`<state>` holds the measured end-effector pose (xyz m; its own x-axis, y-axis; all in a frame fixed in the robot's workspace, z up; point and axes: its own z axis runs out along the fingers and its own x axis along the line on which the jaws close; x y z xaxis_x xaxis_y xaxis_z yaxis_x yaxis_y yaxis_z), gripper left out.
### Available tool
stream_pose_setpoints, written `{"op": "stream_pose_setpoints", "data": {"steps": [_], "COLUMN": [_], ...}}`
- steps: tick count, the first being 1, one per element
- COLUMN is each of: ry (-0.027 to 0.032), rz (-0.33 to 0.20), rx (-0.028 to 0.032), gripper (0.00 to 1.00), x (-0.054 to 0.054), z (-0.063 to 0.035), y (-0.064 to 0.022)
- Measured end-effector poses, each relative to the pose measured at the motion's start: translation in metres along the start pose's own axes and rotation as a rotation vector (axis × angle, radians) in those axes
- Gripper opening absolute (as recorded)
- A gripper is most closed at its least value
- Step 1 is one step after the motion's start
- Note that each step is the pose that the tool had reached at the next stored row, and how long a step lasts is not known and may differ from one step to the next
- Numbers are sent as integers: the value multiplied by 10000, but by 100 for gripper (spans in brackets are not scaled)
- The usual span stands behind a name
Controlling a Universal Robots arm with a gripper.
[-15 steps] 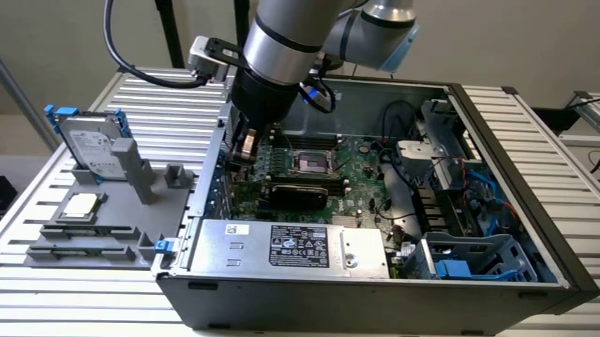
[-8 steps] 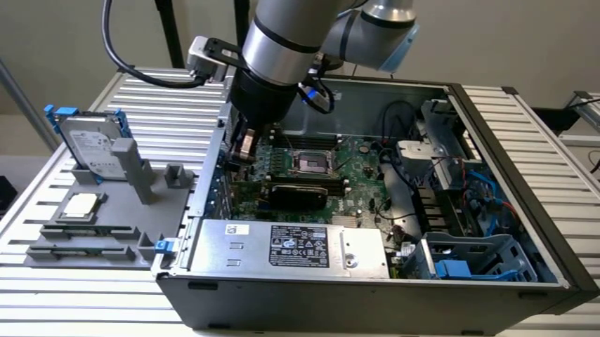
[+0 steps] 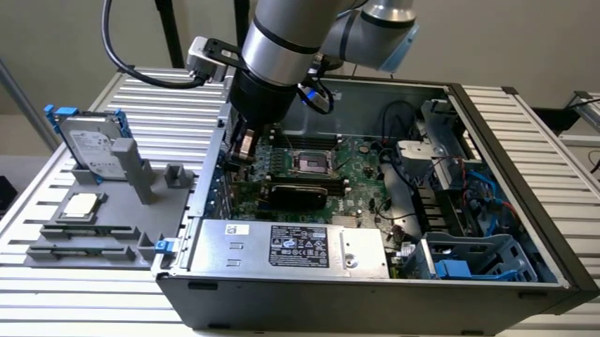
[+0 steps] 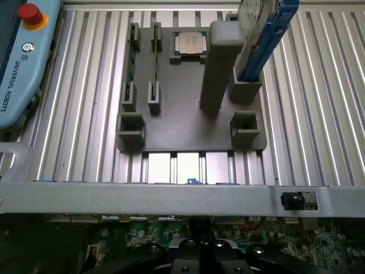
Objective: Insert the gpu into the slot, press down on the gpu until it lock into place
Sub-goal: 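Press down on the gpu until it lock into place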
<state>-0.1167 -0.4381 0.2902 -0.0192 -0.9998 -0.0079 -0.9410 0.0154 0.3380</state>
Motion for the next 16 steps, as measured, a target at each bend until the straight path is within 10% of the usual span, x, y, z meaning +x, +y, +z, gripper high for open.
{"op": "stream_pose_setpoints", "data": {"steps": [11, 14, 16], "ry": [6, 16, 22], "rz": [9, 12, 12], "rx": [17, 176, 415], "gripper": [11, 11, 11], "x": [-2, -3, -3], "z": [-161, -172, -175], "y": [-2, -20, -31]}}
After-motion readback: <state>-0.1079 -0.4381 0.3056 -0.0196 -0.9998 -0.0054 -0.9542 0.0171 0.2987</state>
